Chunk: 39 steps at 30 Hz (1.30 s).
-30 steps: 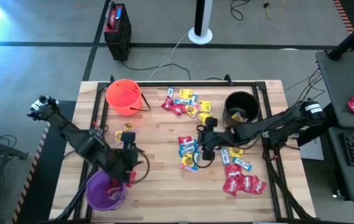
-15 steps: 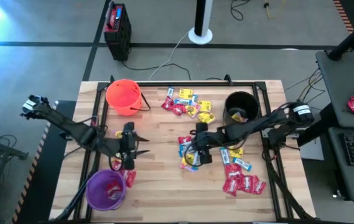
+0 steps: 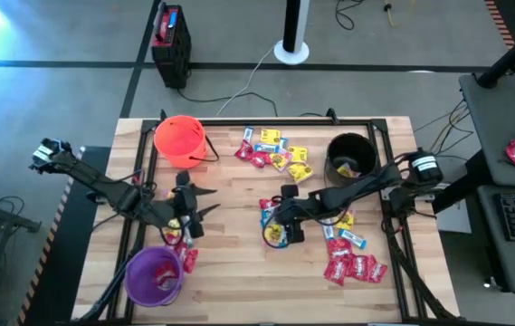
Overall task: Sort candy by brand, put in halloween buckets
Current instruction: Put the white chocolate bar into the orange bucket
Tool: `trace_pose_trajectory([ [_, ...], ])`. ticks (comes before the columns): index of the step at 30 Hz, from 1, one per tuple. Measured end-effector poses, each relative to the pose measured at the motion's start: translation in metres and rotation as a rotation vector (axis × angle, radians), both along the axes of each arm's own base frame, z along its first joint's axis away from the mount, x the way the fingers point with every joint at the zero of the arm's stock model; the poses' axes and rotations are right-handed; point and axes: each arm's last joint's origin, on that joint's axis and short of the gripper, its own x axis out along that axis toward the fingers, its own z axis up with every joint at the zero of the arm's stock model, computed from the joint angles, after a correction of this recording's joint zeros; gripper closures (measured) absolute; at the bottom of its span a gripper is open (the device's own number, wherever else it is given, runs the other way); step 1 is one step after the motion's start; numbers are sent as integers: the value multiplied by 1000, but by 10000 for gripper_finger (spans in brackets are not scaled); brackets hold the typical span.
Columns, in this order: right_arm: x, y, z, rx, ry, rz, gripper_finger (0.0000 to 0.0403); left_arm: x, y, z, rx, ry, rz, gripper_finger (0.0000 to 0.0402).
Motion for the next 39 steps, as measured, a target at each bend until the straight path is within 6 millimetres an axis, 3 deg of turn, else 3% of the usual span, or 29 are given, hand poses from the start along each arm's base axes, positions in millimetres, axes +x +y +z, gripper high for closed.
trace_pose_trajectory([
  [8,2,0,-14,-10,39,-7,232,5,-3,-4,-9,11,-20,233],
  [20,2,0,-10,-24,30,18,387,15,-7,-12,1,37,-15,233],
  [26,-1,0,-4,-14,27,14,394,16,-8,-11,-8,21,-17,233],
  [39,-8,1,34,-14,-91,-7,394,18,-6,-11,-19,14,-15,233],
])
